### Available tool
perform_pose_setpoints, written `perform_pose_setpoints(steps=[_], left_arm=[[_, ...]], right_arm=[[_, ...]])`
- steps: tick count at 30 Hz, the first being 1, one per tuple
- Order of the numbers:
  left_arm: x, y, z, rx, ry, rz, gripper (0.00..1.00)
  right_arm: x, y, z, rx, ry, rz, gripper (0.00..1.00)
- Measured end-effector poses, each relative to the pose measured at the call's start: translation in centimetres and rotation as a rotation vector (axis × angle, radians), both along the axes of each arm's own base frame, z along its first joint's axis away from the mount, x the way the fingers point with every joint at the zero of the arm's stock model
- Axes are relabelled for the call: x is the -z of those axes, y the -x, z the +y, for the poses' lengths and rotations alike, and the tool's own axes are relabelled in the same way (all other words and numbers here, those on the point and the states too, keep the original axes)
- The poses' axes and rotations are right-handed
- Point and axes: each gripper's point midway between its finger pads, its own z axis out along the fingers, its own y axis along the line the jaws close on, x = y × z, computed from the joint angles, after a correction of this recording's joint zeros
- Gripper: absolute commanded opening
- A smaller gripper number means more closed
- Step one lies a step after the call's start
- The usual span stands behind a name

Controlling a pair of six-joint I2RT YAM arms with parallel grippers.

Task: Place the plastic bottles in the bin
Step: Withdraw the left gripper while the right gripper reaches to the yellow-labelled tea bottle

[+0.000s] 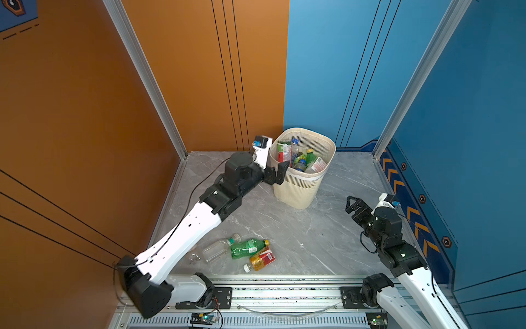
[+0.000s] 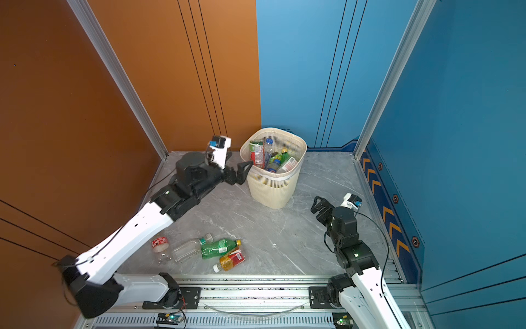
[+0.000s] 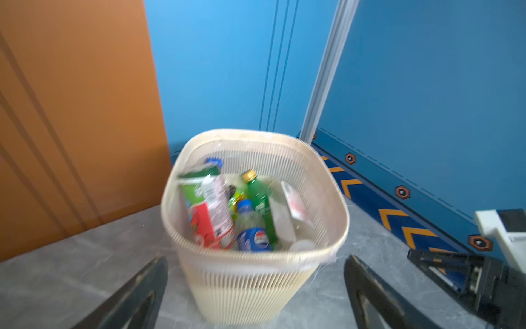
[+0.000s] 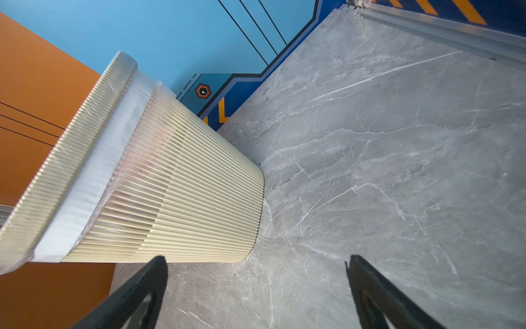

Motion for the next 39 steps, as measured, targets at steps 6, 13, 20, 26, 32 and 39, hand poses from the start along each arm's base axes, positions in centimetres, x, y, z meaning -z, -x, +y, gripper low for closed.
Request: perform_pose_setpoints(steps=[6, 13, 20, 26, 32, 39], left_arm=[[12.5, 2.2, 8.4, -0.232, -0.065, 0.221, 0.98], [12.0, 3.1, 11.8, -0.341, 0.027, 0.217, 0.98], [13.2, 2.9, 12.6, -0.374, 0.041, 0.247, 0.98], [13.9, 3.4, 13.8, -0.408, 0.054, 0.259, 0.98], [14.2, 3.9, 15.5, -0.454, 0.07, 0.266, 0.98], [14.0, 4.3, 16.6, -0.478, 0.088, 0.264, 0.98]], right_arm=[[1.8, -0.8, 1.3, -0.059, 0.016, 0.07, 1.0], [2.3, -1.0, 5.1, -0.217, 0.07, 0.105, 1.0], [0.8, -0.1, 10.7, -0.455, 0.176, 0.068, 1.0], [1.6, 3.1, 18.9, -0.845, 0.344, 0.059, 1.0], [3.6, 9.8, 25.6, -1.264, 0.587, -0.021, 1.0], [5.5, 14.4, 29.0, -1.546, 0.799, -0.135, 0.99]])
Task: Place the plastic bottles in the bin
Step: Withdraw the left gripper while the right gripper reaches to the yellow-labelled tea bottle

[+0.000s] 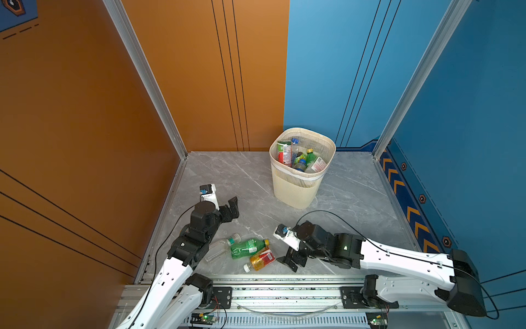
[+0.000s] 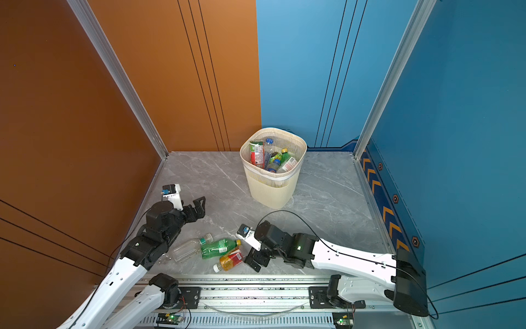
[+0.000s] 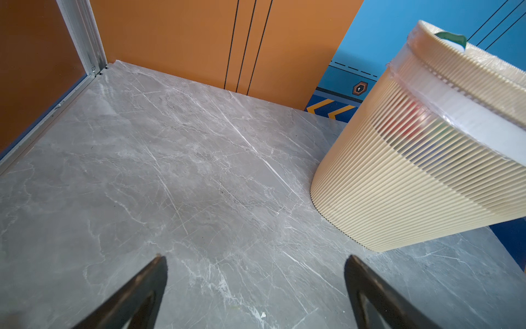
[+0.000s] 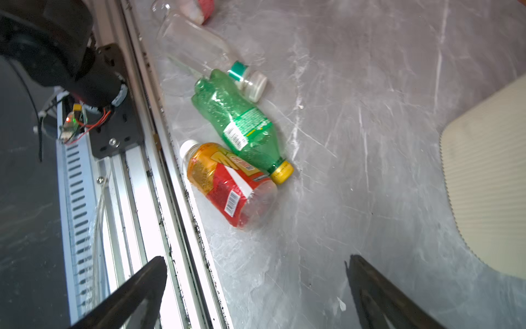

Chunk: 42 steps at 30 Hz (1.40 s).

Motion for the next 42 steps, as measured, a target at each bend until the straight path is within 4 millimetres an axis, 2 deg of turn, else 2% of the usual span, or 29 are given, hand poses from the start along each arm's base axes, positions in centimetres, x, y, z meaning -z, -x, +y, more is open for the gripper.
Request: perform_pose_setpoints(steps=[5, 8, 13, 18, 22, 28, 33, 42], left_arm=[[0.3, 0.4, 0.5, -0.009, 0.011, 0.011, 0.98], [0.2, 0.6, 0.8, -0.017, 0.021, 0.007, 0.98], [0.4, 0.9, 1.3, -0.029, 0.026, 0.007, 0.98], [0.7, 1.1, 1.8, -0.042, 0.026, 0.018, 0.98], [0.8, 1.1, 2.2, -0.051, 0.029, 0.022, 0.98], [0.9, 1.1, 2.3, -0.052, 0.035, 0.026, 0.97], [0.9, 1.1, 2.4, -0.053, 0.04, 0.027, 0.98], [0.9, 1.1, 2.7, -0.063, 0.052, 0.029, 0.98]], right_arm=[[0.4, 1.6, 3.5, -0.147, 0.071, -0.095, 0.98], [1.5, 2.5, 5.1, -0.221, 0.124, -0.134, 0.97], [3.5, 3.0, 6.5, -0.297, 0.202, -0.159, 0.92], [4.6, 3.0, 7.6, -0.335, 0.24, -0.17, 0.89], [6.0, 2.9, 8.1, -0.348, 0.274, -0.164, 0.87], [8.6, 2.2, 7.9, -0.349, 0.332, -0.136, 0.81], [9.4, 0.6, 7.7, -0.313, 0.34, -0.118, 0.78], [11.7, -0.5, 7.3, -0.274, 0.377, -0.077, 0.67]])
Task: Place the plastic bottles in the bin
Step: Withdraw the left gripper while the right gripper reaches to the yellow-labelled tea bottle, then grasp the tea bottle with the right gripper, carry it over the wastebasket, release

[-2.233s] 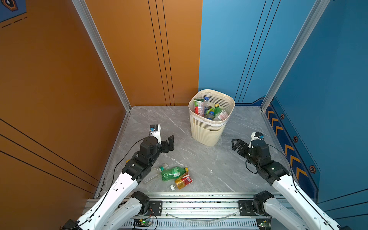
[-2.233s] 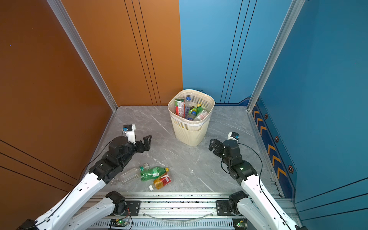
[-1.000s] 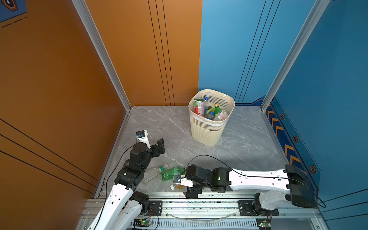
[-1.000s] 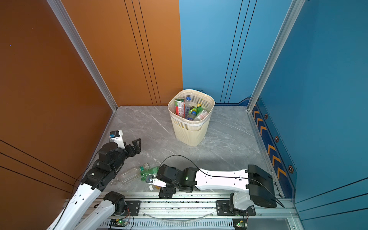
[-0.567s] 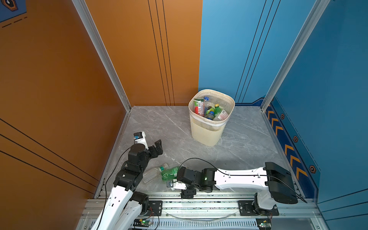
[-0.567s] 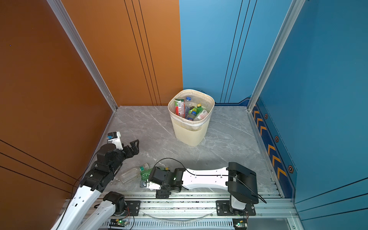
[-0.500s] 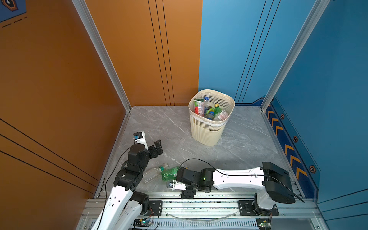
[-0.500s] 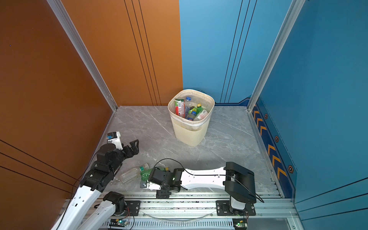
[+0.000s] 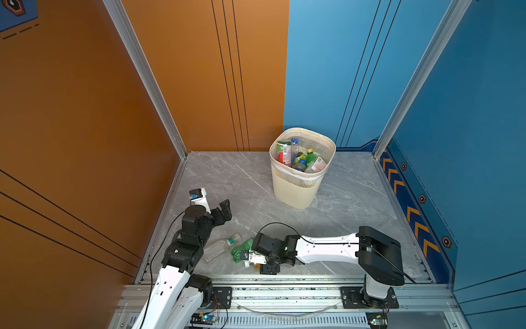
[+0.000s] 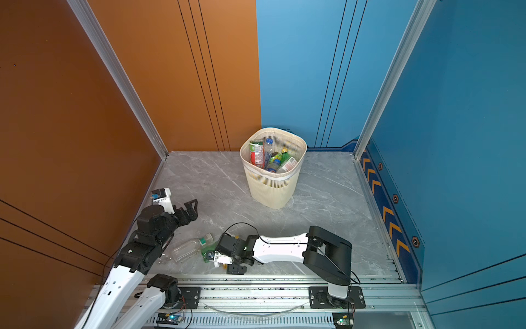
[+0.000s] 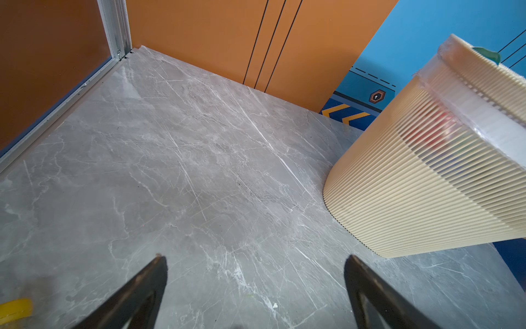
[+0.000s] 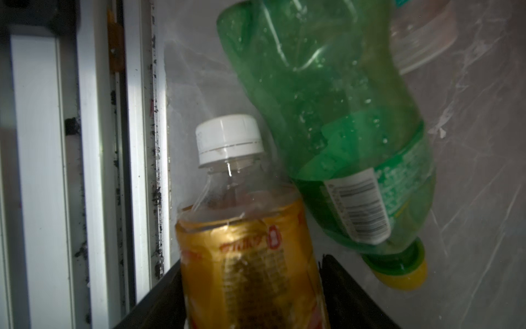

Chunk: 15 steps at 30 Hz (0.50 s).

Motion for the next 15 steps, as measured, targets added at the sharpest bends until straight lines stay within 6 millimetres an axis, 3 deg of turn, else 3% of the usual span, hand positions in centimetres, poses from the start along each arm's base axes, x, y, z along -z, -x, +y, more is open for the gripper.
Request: perform_pose_setpoints(steps=[9, 12, 15], left_arm=[[0.2, -0.1, 0.1, -0.006, 0.014, 0.009, 0.98], [0.5, -0.1, 0.2, -0.01, 0.019, 0.017, 0.98], [1.3, -0.2, 0.2, -0.012, 0.023, 0.035, 0.98]], right_arm=[[-0.1, -0.8, 0.1, 0.061, -0.032, 0.004, 0.47], [-0.3, -1.0, -0.8, 0.092, -0.038, -0.001, 0.46], [-1.7, -1.2, -2.2, 0.133, -0.071, -0.007, 0.45]])
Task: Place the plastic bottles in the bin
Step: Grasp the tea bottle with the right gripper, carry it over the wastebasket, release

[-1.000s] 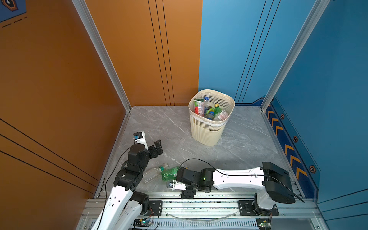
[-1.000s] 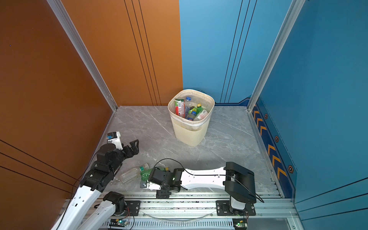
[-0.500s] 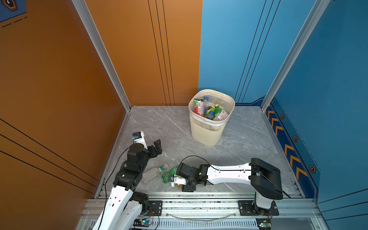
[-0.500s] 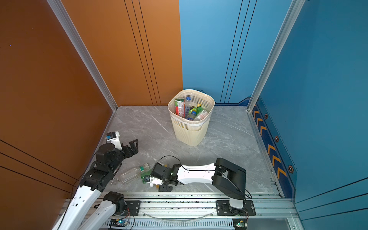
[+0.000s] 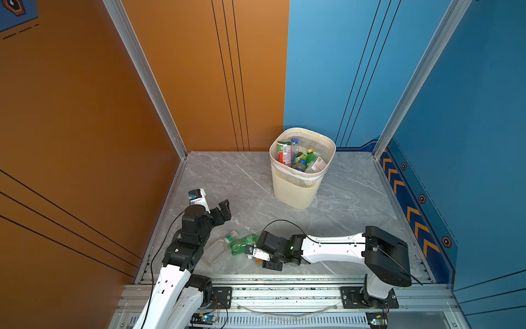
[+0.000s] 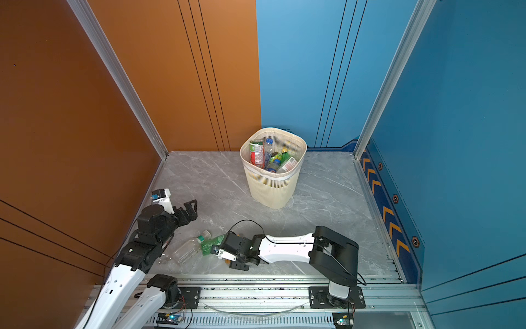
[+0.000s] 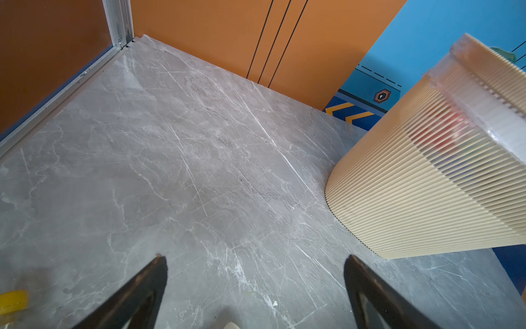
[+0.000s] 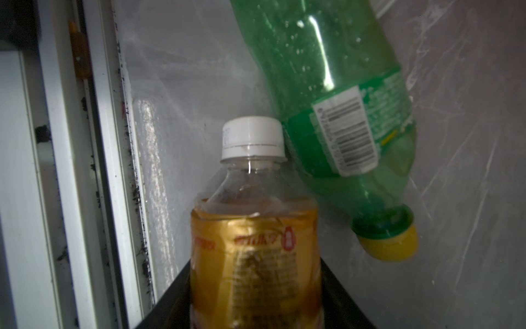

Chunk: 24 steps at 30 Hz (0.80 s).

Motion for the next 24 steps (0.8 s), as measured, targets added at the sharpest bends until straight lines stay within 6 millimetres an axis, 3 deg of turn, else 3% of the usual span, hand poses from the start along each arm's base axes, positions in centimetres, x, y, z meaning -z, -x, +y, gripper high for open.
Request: perform_pose_setpoints(steps=[10, 15, 20, 24], left_arm=[[3.4, -0.4, -0.2, -0.006, 0.029, 0.095, 0.98], [3.4, -0.5, -0.4, -0.003, 0.054, 0.094, 0.98], [3.1, -0.5, -0.7, 0.004, 0.077, 0.082, 0.98], [3.2, -0.3, -1.0, 0.016, 0.095, 0.085, 0.98]], right_arm=[[-11.2, -3.7, -5.2, 0.252, -0.319, -0.069, 0.45], [-17.7, -6.2, -8.3, 0.414, -0.514, -0.126, 0.45], [-24.6, -8.3, -9.5, 0.538, -0.673, -0.191, 0.46], [-30.5, -11.6, -12.2, 0.676, -0.813, -0.253, 0.47]])
